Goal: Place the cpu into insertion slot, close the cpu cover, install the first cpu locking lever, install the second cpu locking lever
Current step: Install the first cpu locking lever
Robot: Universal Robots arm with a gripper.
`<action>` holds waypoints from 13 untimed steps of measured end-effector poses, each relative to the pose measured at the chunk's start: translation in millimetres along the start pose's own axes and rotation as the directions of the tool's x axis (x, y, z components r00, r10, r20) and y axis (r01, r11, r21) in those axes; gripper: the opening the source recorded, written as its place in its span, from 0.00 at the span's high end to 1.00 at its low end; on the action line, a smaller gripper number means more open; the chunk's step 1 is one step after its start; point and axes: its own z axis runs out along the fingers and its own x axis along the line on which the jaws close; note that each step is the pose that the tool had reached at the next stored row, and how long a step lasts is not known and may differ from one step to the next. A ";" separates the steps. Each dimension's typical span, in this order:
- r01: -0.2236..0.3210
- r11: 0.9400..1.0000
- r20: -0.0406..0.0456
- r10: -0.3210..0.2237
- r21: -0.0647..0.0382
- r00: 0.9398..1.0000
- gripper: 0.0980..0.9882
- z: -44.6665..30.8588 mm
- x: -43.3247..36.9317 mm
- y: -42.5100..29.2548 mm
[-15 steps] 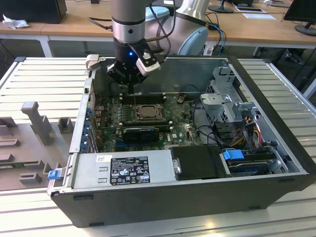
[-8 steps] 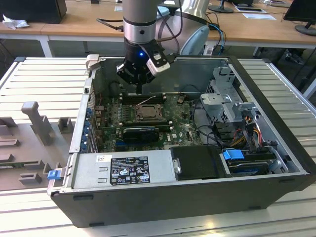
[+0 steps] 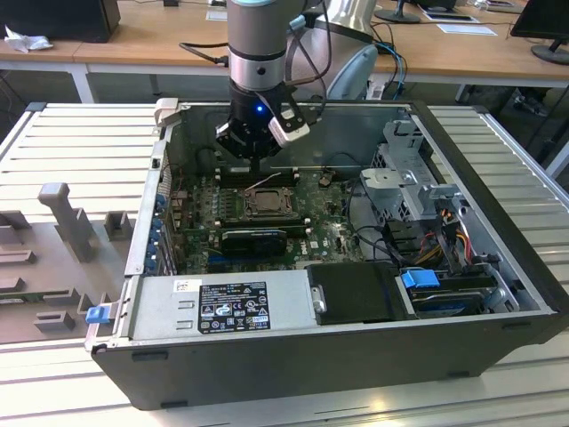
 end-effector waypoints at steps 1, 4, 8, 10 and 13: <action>0.001 1.000 0.000 -0.001 0.000 1.000 0.99 1.4 -1.7 -0.2; 0.003 1.000 0.000 -0.003 0.000 1.000 0.99 7.4 -9.8 0.2; 0.004 1.000 0.000 -0.004 0.000 1.000 0.99 10.9 -14.3 3.5; 0.004 1.000 0.000 -0.004 0.000 1.000 0.99 11.7 -17.4 4.5; 0.004 1.000 0.000 -0.004 0.000 1.000 0.99 13.2 -22.1 5.1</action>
